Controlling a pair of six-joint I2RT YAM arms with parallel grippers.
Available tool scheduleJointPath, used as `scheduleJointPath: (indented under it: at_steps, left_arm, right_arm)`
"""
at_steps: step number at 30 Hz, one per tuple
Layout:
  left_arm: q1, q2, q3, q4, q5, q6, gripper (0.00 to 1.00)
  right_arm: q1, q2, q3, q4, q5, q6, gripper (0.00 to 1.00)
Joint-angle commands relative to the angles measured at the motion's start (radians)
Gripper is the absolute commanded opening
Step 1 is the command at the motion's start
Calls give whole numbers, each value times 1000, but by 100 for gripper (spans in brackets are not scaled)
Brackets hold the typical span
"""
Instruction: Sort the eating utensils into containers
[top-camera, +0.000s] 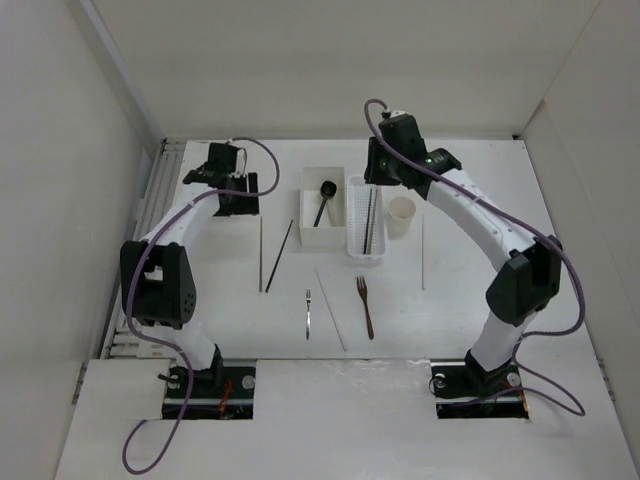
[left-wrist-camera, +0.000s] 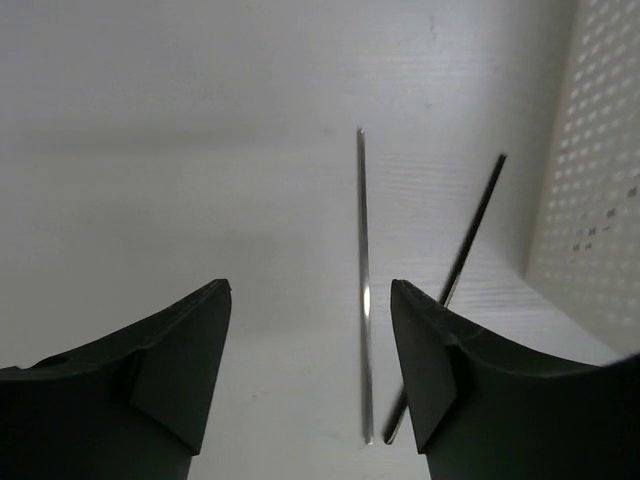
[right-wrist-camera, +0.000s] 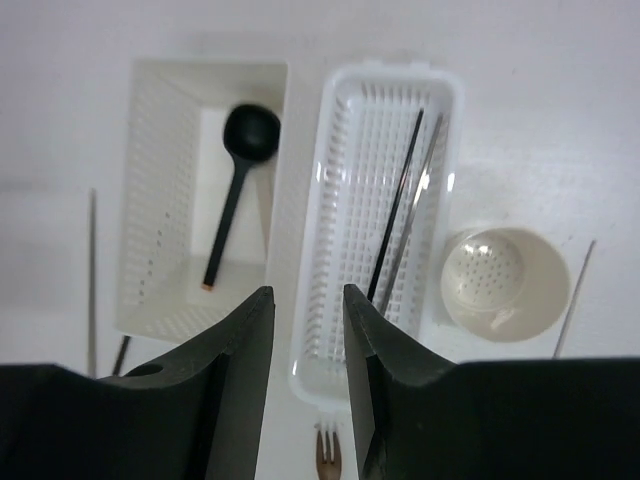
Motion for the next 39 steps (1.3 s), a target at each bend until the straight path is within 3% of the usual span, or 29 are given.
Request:
scheduleJointPath:
  at_steps: [1, 4, 11, 19, 22, 24, 25, 28, 34, 39]
  left_arm:
    - [-35, 23, -71, -21, -15, 81, 64]
    - [-67, 49, -109, -12, -6, 92, 69]
    - [-137, 109, -177, 8, -51, 103, 70]
    - [-137, 198, -186, -21, -169, 80, 63]
    - [-147, 219, -175, -50, -144, 90, 54]
    - [-147, 220, -186, -63, -105, 91, 37]
    - [-147, 220, -209, -63, -85, 91, 21]
    - [-147, 230, -221, -54, -38, 91, 0]
    - [-66, 258, -177, -63, 18, 64, 0]
    - [14, 171, -33, -63, 103, 26, 0]
  right_arm:
    - [-16, -69, 44, 35, 46, -36, 39]
    - [-25, -78, 33, 44, 46, -36, 39]
    - [-34, -107, -19, 67, 46, -36, 39]
    - [-63, -147, -39, 67, 46, -26, 39]
    - [-73, -158, -48, 76, 59, -26, 39]
    - [-73, -169, -48, 77, 68, -26, 39]
    - [-73, -169, -59, 77, 68, -26, 39]
    - [-82, -189, -80, 86, 77, -26, 39]
    - [-82, -221, -80, 95, 86, -26, 39]
    - [-82, -221, -105, 118, 40, -55, 39]
